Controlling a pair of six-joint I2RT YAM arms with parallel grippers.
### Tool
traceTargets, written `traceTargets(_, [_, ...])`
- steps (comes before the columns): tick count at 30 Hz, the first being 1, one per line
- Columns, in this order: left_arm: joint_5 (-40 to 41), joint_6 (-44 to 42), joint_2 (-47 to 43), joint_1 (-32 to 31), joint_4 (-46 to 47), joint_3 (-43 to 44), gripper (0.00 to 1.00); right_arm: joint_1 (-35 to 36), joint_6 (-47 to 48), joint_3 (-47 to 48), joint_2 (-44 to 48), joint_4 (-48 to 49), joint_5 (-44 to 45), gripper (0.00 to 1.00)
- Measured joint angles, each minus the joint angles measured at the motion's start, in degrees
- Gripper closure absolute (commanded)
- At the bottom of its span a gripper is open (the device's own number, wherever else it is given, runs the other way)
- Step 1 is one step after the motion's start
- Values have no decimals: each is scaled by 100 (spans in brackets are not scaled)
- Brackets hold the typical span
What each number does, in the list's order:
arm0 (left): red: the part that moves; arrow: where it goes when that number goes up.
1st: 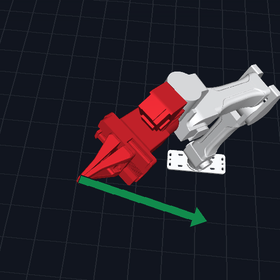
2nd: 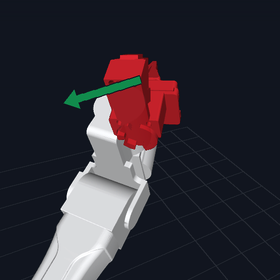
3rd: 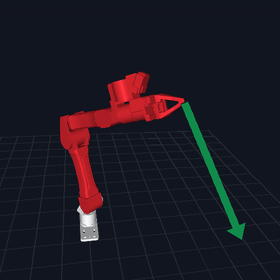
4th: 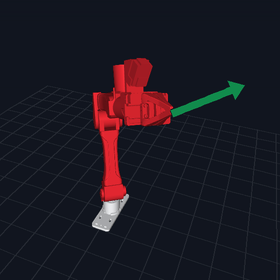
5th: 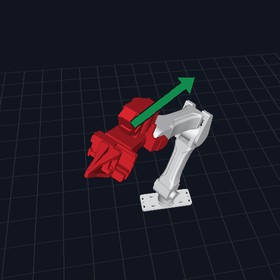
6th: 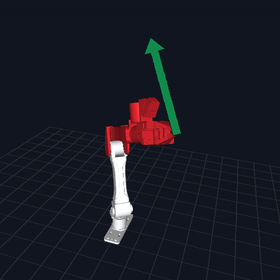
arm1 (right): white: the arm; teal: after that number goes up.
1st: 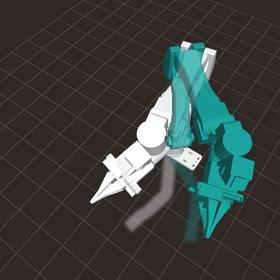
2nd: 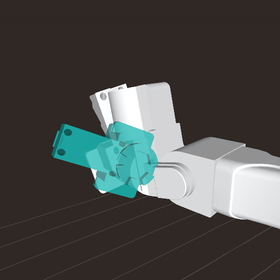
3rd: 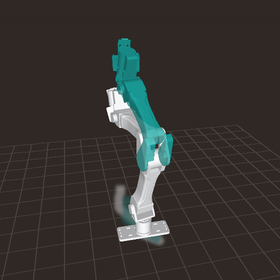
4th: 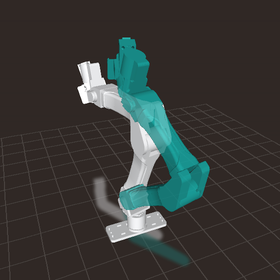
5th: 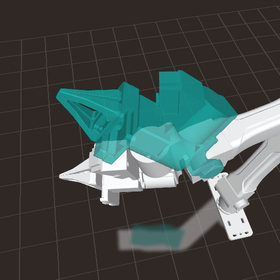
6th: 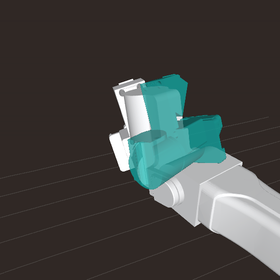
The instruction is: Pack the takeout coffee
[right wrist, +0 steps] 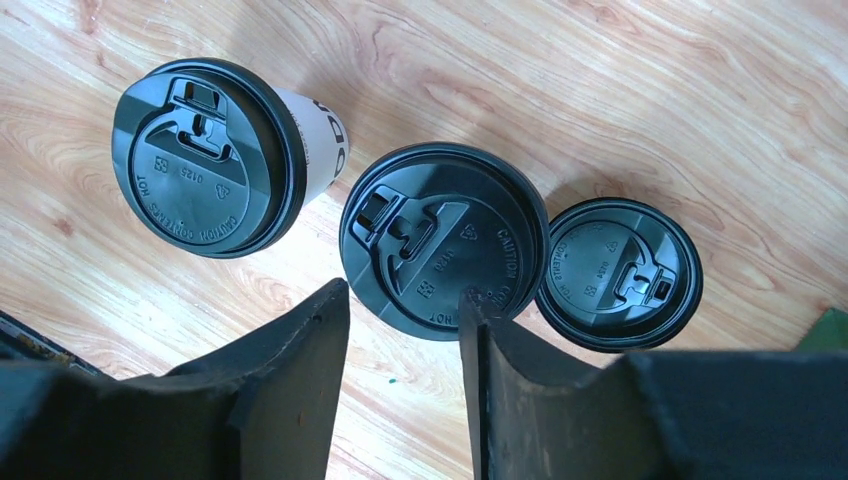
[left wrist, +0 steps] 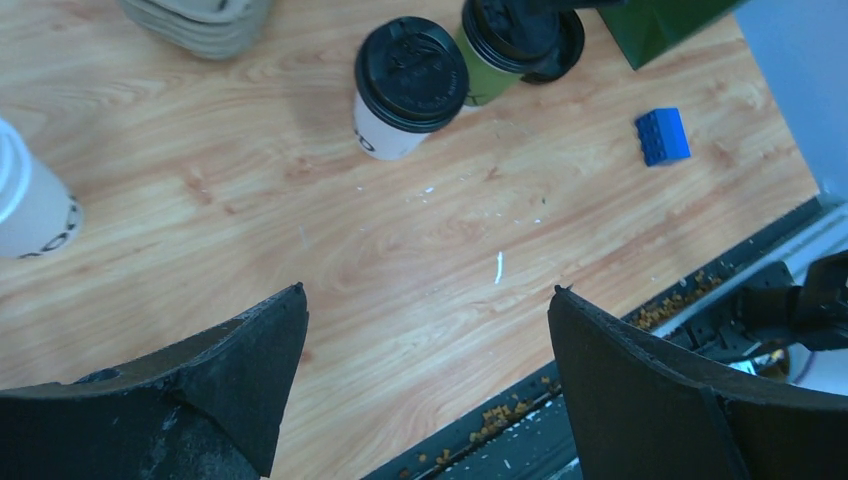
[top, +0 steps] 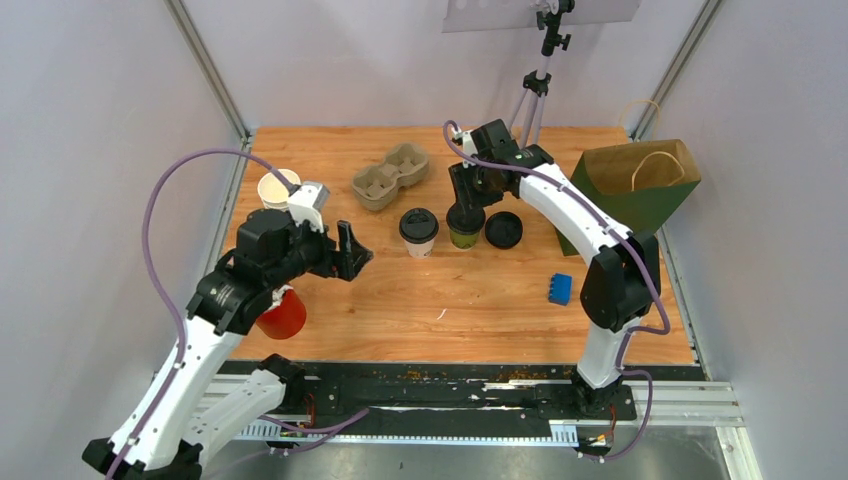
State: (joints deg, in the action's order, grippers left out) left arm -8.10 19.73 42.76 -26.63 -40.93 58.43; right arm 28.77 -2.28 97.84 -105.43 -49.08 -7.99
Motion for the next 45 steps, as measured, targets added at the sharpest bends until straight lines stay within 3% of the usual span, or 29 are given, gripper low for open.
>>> traceTargets(4, [-374, 127, 278, 0, 197, -57, 14, 0, 55, 0, 24, 0, -81, 72])
traceTargets(10, [-831, 273, 717, 0, 560, -76, 20, 0, 61, 4, 24, 0, -153, 69])
traceTargets(19, [-1134, 267, 1283, 0, 697, -74, 15, -72, 72, 2, 17, 4, -153, 68])
traceTargets(21, [-1126, 210, 1281, 0, 645, -46, 11, -85, 72, 2, 9, -4, -157, 63])
traceTargets(22, [-1113, 168, 1281, 0, 577, -2, 3, -92, 70, 7, 9, -35, -166, 60])
traceTargets(23, [-1084, 116, 1283, 0, 494, 59, 1, -98, 68, 48, 9, -127, -179, 56])
traceTargets(28, [-702, -251, 1279, 0, -136, 789, 0, -109, 31, 658, 63, -678, -125, 33])
traceTargets(35, [-313, -570, 966, 0, -562, 1128, 0, -210, 330, 1484, 1054, -1432, 1139, 7])
traceTargets(40, [-262, -708, 691, 0, -713, 990, 0, -680, 675, 2168, 1541, -1762, 2061, 4])
traceTargets(45, [-199, -809, 376, 0, -798, 678, 0, -1720, 861, 2192, 1766, -1873, 2166, 11])
